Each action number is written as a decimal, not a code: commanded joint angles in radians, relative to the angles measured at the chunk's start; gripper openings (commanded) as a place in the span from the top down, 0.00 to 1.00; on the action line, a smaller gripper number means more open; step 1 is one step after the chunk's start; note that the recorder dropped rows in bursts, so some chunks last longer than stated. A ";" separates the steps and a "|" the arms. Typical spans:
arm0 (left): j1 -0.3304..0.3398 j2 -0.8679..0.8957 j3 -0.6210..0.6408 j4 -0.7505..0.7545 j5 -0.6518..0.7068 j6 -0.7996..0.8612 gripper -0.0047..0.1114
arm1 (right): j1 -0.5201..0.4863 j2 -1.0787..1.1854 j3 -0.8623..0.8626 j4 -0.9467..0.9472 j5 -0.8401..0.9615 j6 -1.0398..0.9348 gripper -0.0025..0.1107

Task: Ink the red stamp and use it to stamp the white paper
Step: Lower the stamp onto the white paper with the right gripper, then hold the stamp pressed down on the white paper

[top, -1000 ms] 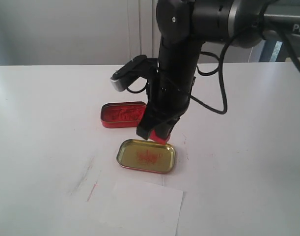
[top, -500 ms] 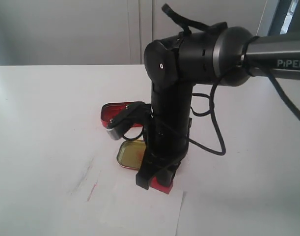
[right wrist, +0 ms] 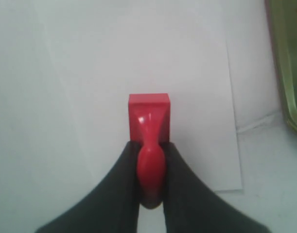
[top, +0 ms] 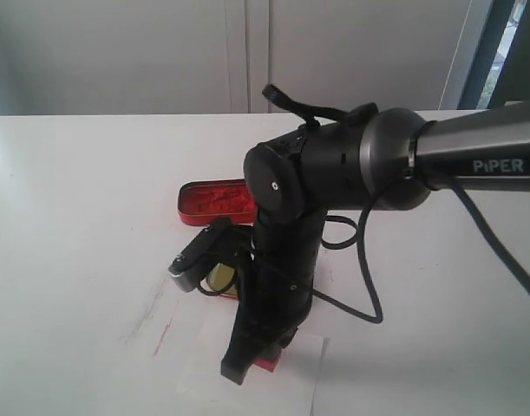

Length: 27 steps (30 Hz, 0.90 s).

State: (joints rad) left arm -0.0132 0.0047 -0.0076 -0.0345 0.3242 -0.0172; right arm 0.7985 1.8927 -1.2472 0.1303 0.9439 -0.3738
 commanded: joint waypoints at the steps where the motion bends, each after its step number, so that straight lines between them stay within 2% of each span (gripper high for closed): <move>1: 0.002 -0.005 0.008 -0.002 0.009 -0.004 0.96 | 0.027 -0.011 0.015 -0.073 -0.045 0.064 0.98; 27: 0.002 -0.005 0.008 -0.002 0.009 -0.004 0.96 | 0.038 0.055 0.015 -0.101 -0.044 0.091 0.98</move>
State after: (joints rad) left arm -0.0132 0.0047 -0.0076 -0.0345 0.3242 -0.0172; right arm 0.8369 1.9287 -1.2361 0.0313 0.8940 -0.2879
